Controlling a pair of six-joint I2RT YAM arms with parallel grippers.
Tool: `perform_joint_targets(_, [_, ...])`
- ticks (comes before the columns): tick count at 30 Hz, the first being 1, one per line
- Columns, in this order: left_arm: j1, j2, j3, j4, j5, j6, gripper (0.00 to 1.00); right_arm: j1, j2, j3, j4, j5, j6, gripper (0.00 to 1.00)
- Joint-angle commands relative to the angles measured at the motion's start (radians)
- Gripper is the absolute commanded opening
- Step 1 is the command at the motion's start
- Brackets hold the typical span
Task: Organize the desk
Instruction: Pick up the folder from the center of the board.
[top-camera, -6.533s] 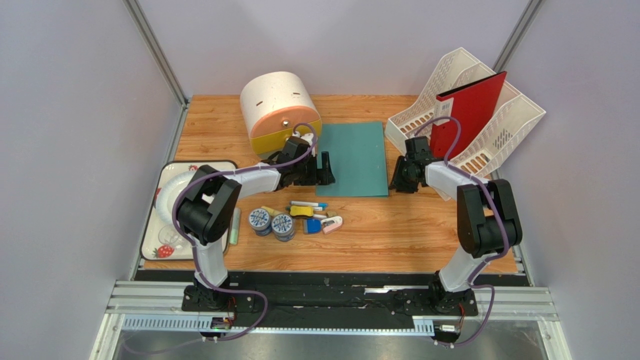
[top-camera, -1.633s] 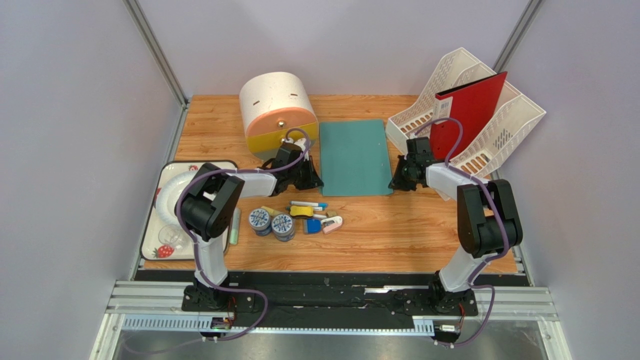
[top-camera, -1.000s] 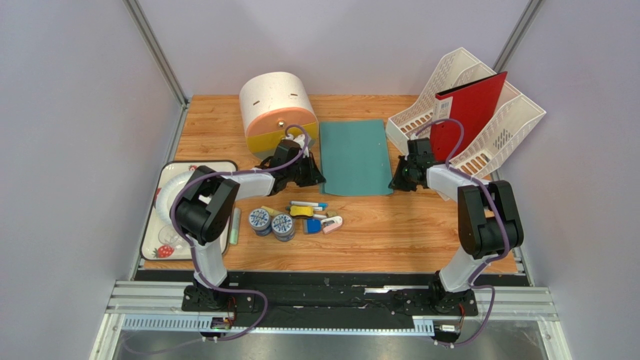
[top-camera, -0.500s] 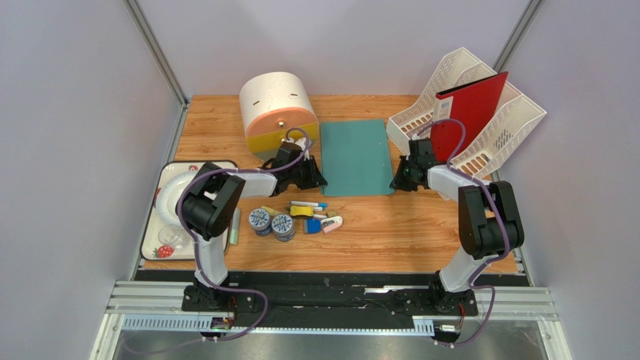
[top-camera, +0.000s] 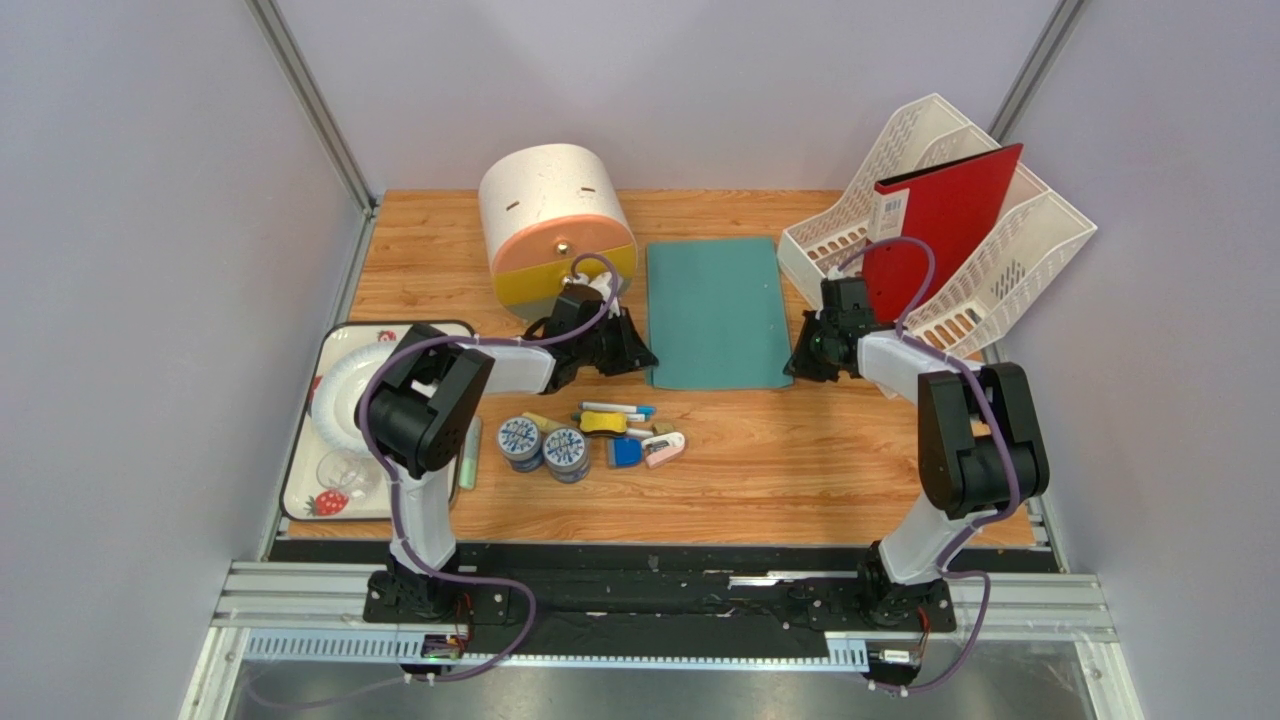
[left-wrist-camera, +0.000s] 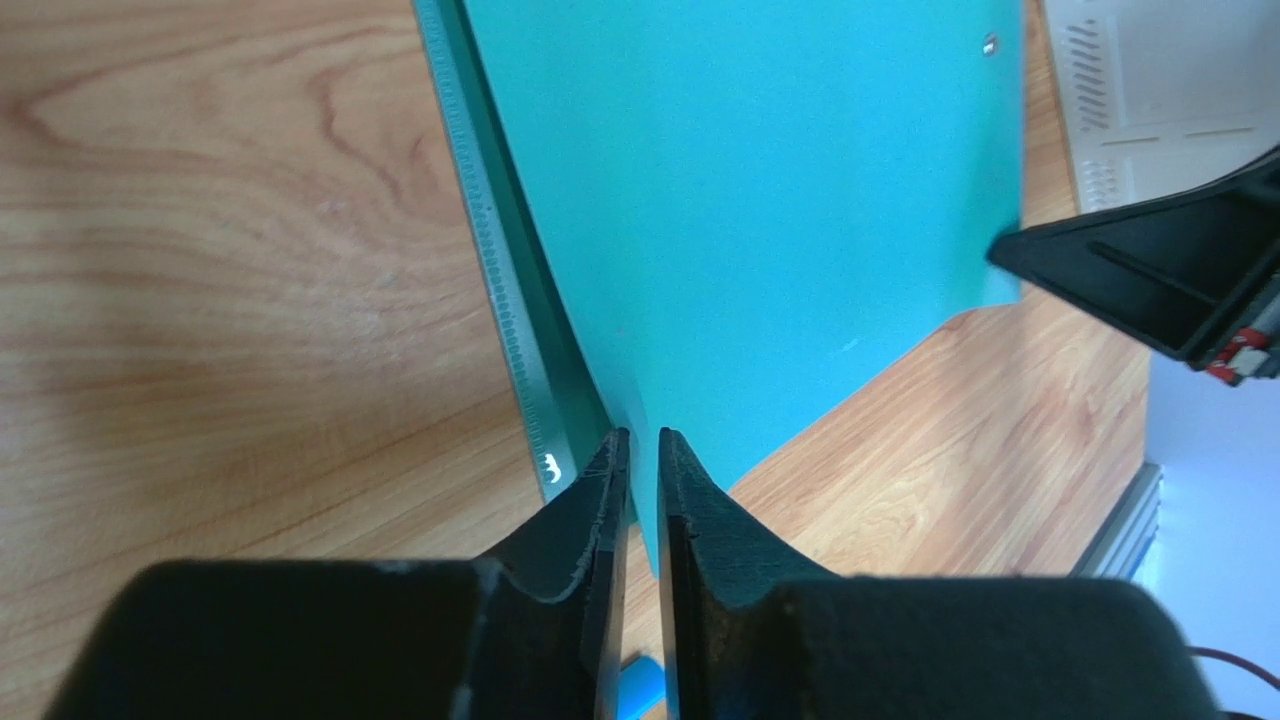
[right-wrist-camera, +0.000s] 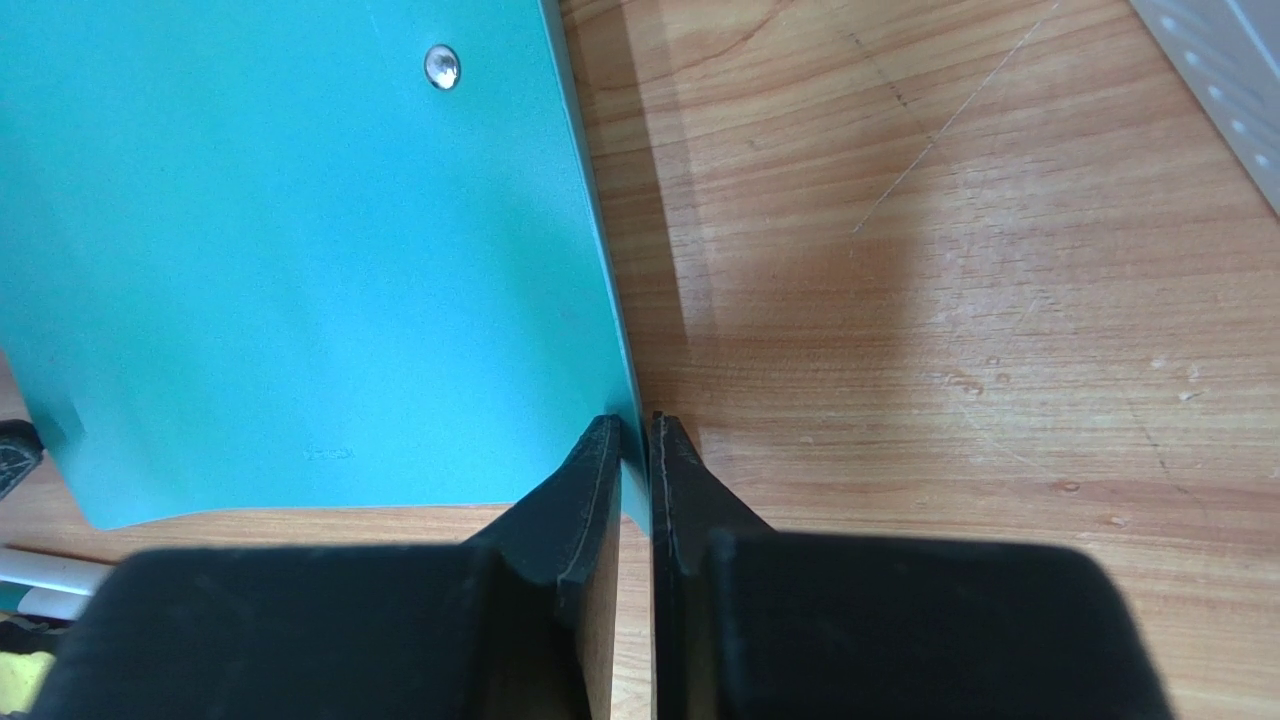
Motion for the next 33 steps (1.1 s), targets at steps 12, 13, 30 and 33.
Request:
perform_joint_targets(12, [-0.064, 0.026, 0.021, 0.26, 0.196, -0.093, 0.0, 0.031, 0.06, -0.046, -0.095, -0.067, -0.012, 0.06])
perform_joint_targets(13, [-0.064, 0.029, 0.024, 0.259, 0.196, -0.093, 0.0, 0.032, 0.06, -0.046, -0.095, -0.067, -0.012, 0.06])
perform_joint_targets(30, [-0.064, 0.066, 0.049, 0.187, 0.17, -0.082, 0.36, 0.032, 0.062, -0.046, -0.089, -0.084, -0.012, 0.06])
perform_joint_targets(33, [-0.064, 0.069, 0.052, 0.173, 0.164, -0.076, 0.37, 0.032, 0.065, -0.046, -0.089, -0.087, -0.014, 0.06])
